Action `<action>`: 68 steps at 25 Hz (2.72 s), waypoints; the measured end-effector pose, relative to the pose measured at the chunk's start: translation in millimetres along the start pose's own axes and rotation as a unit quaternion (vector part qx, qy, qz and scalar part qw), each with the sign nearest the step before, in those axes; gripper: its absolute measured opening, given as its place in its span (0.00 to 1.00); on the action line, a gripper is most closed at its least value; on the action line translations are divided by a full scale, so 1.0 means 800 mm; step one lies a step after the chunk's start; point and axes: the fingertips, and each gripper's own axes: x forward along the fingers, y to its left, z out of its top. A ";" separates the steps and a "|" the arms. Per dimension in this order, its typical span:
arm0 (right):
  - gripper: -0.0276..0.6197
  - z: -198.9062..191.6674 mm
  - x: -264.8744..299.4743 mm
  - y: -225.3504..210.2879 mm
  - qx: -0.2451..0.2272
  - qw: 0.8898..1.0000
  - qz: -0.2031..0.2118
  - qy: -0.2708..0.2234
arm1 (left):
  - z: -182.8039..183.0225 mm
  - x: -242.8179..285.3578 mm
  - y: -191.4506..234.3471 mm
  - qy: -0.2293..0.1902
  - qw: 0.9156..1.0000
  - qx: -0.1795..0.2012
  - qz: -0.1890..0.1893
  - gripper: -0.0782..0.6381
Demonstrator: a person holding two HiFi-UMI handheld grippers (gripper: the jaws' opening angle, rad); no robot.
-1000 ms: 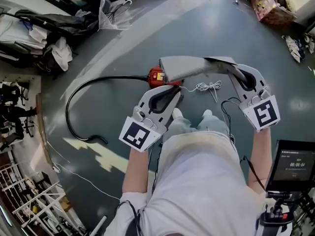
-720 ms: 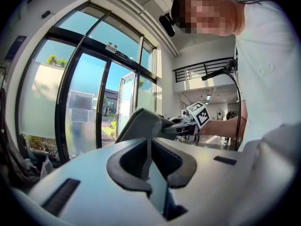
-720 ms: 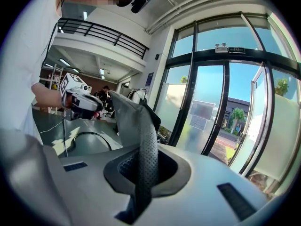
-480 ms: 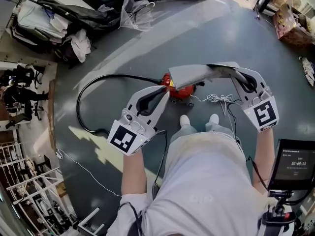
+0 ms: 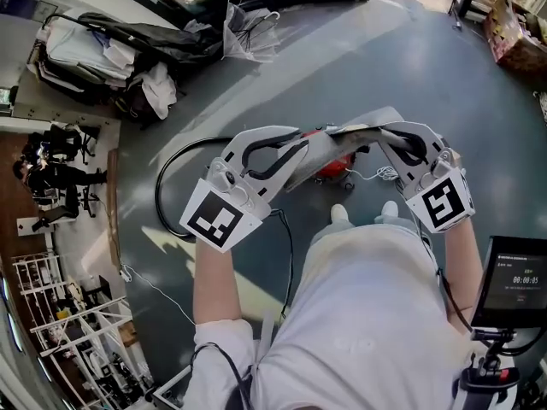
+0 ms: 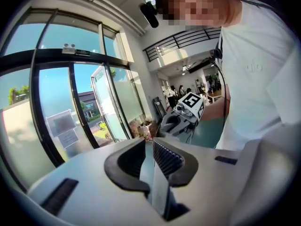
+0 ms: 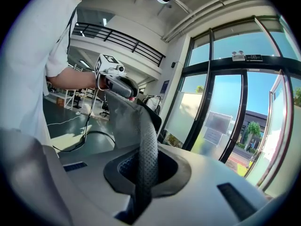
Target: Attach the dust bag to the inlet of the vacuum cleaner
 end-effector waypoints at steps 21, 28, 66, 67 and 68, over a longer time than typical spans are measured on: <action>0.07 -0.017 -0.008 0.031 -0.022 1.000 0.013 0.018 | -0.021 0.054 -0.065 0.024 0.995 -0.011 -0.093 0.13; 0.07 -0.041 0.002 0.047 -0.021 0.998 0.041 0.037 | -0.047 0.059 -0.072 0.022 0.994 -0.073 -0.073 0.12; 0.12 0.033 0.001 -0.068 -0.295 0.877 0.322 0.198 | -0.099 0.027 -0.019 -0.045 0.986 -0.138 0.079 0.12; 0.12 0.039 0.003 -0.066 -0.298 0.877 0.323 0.194 | -0.100 0.025 -0.021 -0.043 0.987 -0.137 0.078 0.12; 0.12 0.047 0.007 -0.062 -0.302 0.876 0.324 0.190 | -0.100 0.024 -0.023 -0.043 0.987 -0.135 0.076 0.12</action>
